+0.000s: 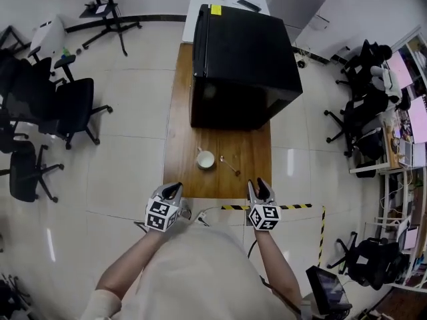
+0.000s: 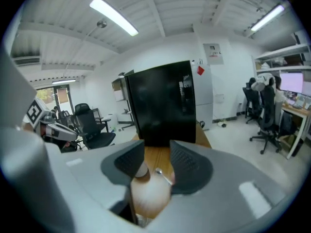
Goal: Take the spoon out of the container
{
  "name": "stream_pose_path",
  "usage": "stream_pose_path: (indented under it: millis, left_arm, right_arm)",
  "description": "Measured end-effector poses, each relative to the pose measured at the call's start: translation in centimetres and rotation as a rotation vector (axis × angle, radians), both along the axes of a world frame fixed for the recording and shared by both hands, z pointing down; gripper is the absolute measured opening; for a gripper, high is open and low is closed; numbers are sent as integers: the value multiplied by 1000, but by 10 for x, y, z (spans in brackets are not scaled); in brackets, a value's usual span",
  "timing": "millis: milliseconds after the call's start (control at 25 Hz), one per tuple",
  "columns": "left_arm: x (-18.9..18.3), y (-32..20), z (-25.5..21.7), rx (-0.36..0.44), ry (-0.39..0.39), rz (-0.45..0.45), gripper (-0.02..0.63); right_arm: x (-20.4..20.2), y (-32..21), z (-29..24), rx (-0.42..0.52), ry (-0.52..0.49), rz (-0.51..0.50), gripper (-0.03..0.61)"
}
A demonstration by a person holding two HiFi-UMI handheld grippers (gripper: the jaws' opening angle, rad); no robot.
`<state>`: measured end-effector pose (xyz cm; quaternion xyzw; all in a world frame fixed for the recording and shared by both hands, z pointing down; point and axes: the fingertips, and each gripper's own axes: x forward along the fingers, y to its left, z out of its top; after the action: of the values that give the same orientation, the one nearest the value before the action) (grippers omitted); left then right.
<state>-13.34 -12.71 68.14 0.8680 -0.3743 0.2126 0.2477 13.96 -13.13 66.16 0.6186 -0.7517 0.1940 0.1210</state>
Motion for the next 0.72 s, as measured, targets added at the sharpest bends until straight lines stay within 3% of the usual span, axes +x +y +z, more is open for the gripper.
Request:
stream_pose_path:
  millis: [240, 440, 720]
  left_arm:
    - [24, 29, -39, 49, 12, -104, -11]
    - [63, 80, -54, 98, -12, -113, -11]
    - [90, 189, -56, 118, -38, -179, -11]
  right_arm:
    - [7, 46, -47, 83, -80, -93, 164]
    - [34, 96, -71, 135, -126, -155, 164]
    - [50, 170, -56, 62, -135, -330, 164]
